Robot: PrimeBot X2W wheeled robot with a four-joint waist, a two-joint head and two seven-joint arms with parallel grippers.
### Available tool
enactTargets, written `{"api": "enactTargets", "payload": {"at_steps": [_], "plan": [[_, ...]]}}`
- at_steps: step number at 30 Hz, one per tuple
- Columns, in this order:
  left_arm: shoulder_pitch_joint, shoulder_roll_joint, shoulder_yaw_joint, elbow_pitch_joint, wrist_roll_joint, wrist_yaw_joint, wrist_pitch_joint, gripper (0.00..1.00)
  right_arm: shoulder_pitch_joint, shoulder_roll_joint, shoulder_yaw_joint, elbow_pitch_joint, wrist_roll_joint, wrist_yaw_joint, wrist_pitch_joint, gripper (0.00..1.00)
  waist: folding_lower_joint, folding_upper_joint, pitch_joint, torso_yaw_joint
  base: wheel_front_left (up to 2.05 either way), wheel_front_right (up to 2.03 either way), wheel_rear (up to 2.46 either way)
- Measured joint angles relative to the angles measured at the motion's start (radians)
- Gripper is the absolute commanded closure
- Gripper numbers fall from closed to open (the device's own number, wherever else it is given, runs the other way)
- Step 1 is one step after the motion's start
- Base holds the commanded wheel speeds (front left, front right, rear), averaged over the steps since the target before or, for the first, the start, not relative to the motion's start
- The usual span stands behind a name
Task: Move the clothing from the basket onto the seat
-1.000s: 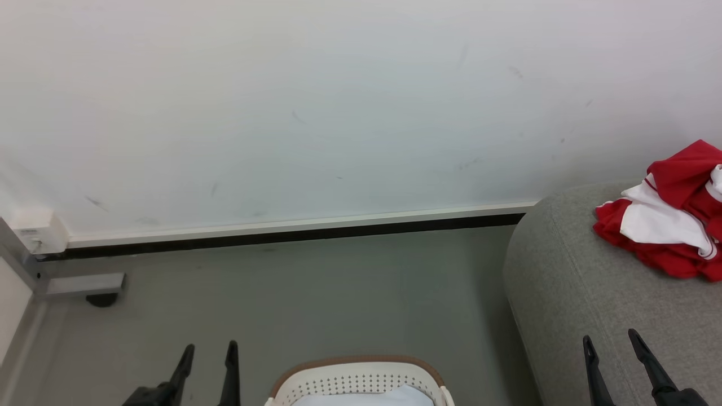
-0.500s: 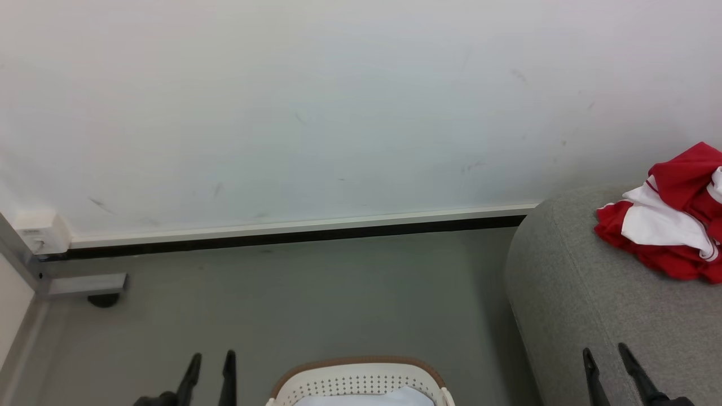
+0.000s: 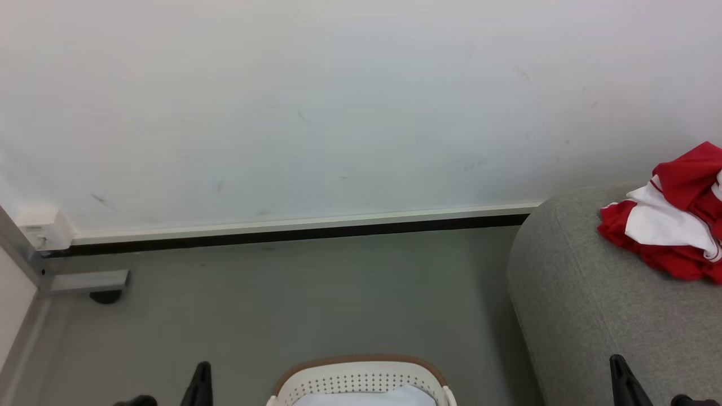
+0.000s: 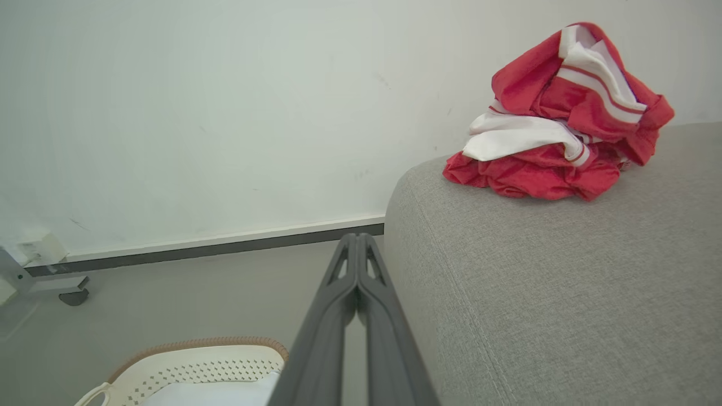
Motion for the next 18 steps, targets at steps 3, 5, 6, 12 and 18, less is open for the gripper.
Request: {"api": "enactTargets", "payload": {"at_steps": [3,5,6,12,18], "plan": [[-0.006,-0.001,0.007,-0.003,-0.054,-0.006,0.010,1.00,-0.004,0.000,-0.001,-0.004,0.060,0.000,0.010,1.00,0.0000,0.0000,0.002,0.002,0.00,0.00,0.00],[-0.009,-0.002,0.010,-0.006,-0.090,-0.007,0.019,1.00,-0.010,0.000,-0.001,-0.007,0.100,0.000,0.019,1.00,0.0000,0.0000,0.002,0.003,0.00,0.00,0.00],[-0.010,-0.002,0.013,-0.008,-0.107,-0.007,0.023,1.00,-0.014,0.000,-0.002,-0.008,0.118,0.000,0.022,1.00,0.0000,0.0000,0.003,0.003,0.00,0.00,0.00],[-0.016,-0.004,0.029,-0.021,-0.197,-0.012,0.049,1.00,-0.021,0.000,-0.007,-0.011,0.228,0.000,0.045,1.00,0.0000,0.0000,0.006,0.006,0.00,0.00,0.00],[-0.026,-0.007,0.042,-0.030,-0.291,-0.016,0.072,1.00,-0.038,0.000,-0.012,-0.014,0.334,0.000,0.069,1.00,0.0000,0.0000,0.009,0.010,0.00,0.00,0.00]]}}
